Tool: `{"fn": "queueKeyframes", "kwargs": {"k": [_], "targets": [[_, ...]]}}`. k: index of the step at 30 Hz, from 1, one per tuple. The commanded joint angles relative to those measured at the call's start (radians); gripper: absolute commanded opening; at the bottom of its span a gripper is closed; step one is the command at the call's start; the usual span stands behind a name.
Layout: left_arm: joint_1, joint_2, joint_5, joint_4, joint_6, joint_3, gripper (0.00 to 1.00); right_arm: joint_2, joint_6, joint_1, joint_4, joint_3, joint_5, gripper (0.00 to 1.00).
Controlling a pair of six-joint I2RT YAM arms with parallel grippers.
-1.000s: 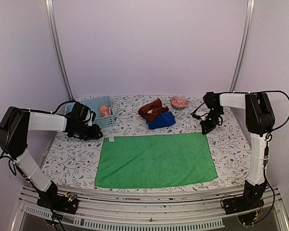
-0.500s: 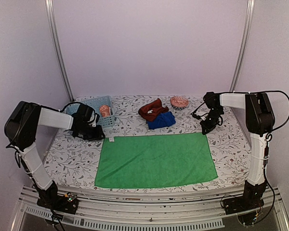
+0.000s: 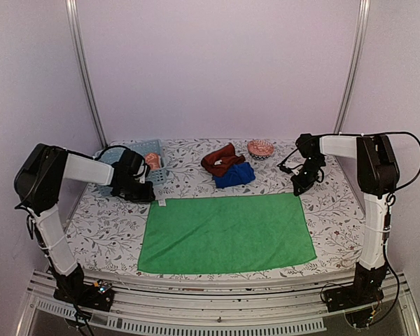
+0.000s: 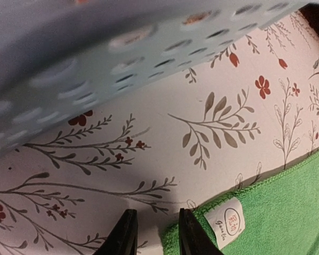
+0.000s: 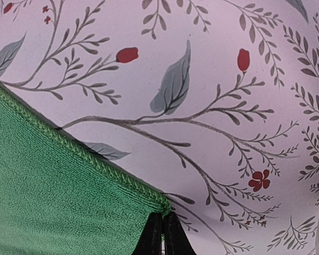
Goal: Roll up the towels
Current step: Pick up the towel from the center of the board.
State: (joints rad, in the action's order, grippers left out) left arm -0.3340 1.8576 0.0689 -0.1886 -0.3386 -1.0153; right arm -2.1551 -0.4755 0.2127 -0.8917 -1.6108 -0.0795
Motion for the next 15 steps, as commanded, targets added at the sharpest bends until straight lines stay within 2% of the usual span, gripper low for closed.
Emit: {"fn": "queueKeyframes", "kwargs": {"k": [1,15], "targets": [[-0.030,0.023,-0.031,-0.049,0.028,-0.010,0.30,0.003,-0.008,-0.009,-0.012,-0.018,0.003,0.03],[-0.101,0.080,-0.158,-0.195,0.079,-0.095,0.22,-0.005,-0.010,-0.009,-0.012,-0.020,-0.003,0.03]]}}
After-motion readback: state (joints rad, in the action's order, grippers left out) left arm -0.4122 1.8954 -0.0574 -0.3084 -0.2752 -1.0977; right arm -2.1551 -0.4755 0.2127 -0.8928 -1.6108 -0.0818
